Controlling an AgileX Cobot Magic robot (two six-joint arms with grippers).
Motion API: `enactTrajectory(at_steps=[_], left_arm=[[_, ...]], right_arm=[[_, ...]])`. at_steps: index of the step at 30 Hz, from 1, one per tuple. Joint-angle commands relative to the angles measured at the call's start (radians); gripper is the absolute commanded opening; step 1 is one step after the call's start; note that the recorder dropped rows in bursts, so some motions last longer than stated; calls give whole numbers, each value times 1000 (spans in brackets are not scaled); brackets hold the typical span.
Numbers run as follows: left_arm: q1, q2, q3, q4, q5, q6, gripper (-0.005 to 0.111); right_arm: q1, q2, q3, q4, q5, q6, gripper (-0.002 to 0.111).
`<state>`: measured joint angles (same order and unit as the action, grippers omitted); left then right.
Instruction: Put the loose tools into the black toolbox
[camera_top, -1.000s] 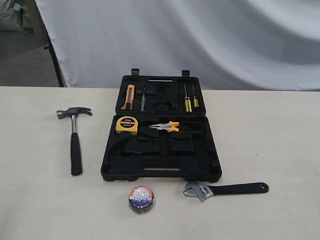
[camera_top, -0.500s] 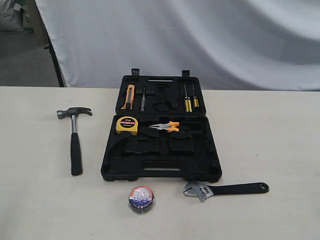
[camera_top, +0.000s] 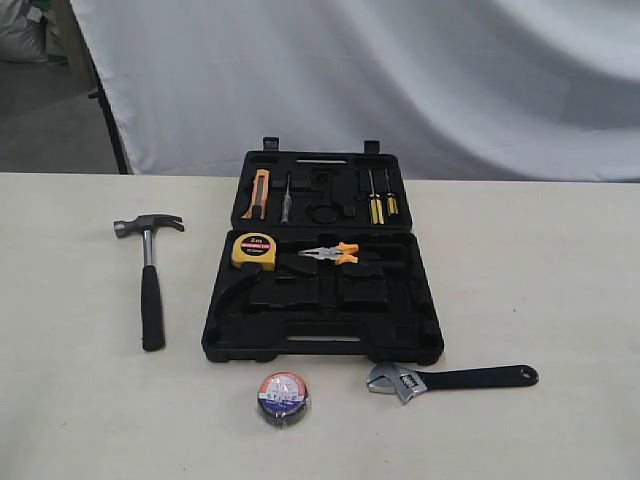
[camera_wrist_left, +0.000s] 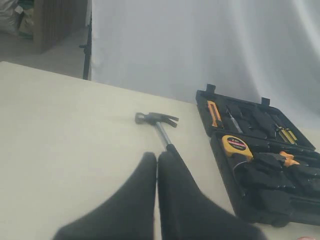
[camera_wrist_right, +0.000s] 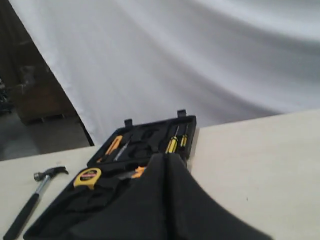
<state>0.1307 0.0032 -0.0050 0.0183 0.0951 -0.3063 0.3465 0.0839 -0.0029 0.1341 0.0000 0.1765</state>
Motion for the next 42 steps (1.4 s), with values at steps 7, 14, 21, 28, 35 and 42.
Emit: enactTrajectory(at_steps=[7,14,21,28,35,42], left_arm=[[25,-3,-3,4,-7,-5,1],[25,-3,-3,4,-7,-5,1],[25,-3,-3,4,-7,-5,1],[25,-3,-3,4,-7,-5,1],[25,-3,-3,4,-7,-5,1],[25,-3,-3,4,-7,-5,1]], right_arm=[[8,403,-19,-3,-18,33,0],[253,807,-93,-3,-101,12,0],[561,1072,-250,-3,-101,59,0],[690,1261,-425,-3,-93,64,46],[702,1460,-572,-3,-93,-47,74],[702,1629,-731,-3,-100,-264,76]])
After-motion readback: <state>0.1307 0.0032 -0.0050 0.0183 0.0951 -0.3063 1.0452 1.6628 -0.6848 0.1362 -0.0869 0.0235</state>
